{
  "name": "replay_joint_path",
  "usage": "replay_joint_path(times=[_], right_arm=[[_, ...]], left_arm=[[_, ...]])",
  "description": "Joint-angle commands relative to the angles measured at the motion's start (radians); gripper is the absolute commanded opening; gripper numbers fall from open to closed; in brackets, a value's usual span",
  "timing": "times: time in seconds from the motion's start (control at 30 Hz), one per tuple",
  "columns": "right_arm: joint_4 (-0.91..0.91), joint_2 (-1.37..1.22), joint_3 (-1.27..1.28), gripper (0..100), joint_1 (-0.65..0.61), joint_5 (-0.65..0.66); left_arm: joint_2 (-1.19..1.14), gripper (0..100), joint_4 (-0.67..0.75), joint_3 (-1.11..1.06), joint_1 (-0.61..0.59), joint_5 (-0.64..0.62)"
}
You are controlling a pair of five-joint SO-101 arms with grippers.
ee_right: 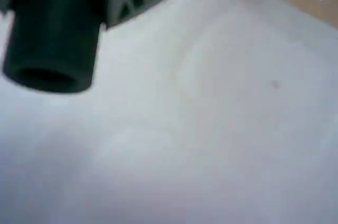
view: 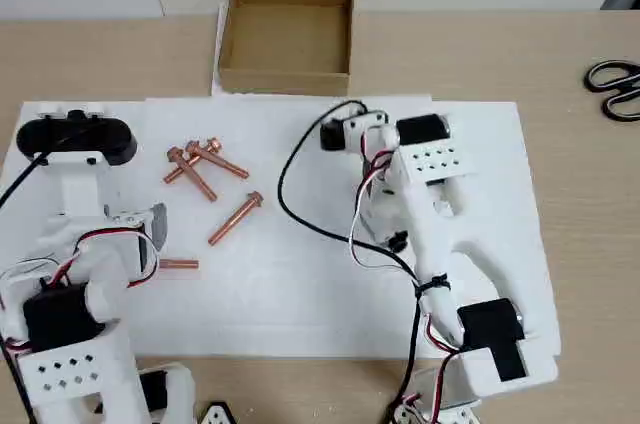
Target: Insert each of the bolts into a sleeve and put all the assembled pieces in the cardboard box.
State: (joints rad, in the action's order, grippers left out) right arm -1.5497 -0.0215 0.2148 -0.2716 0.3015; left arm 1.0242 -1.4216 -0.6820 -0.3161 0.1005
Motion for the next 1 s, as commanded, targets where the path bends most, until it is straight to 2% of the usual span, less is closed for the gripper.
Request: replay_joint_path(times=[0.0,0.2,0.4,0.8,0.97], right_arm=[[0.079,0.054,0.06,2.8,0.01,0.0],[0.168,0.054,0.152,3.2,0.01,-0.028],[0.176,0.054,0.161,11.5,0.01,-0.061],[0.176,0.047,0.163,11.9,0.01,-0.061],[0.177,-0.047,0.157,11.9,0.007,-0.061]], left_arm=[[0.0,22,-0.005,0.005,-0.003,0.002],[0.0,22,-0.005,0.005,-0.003,0.002],[0.0,22,-0.005,0.005,-0.003,0.002],[0.0,22,-0.005,0.004,-0.003,0.002],[0.0,22,-0.005,0.004,-0.003,0.002]])
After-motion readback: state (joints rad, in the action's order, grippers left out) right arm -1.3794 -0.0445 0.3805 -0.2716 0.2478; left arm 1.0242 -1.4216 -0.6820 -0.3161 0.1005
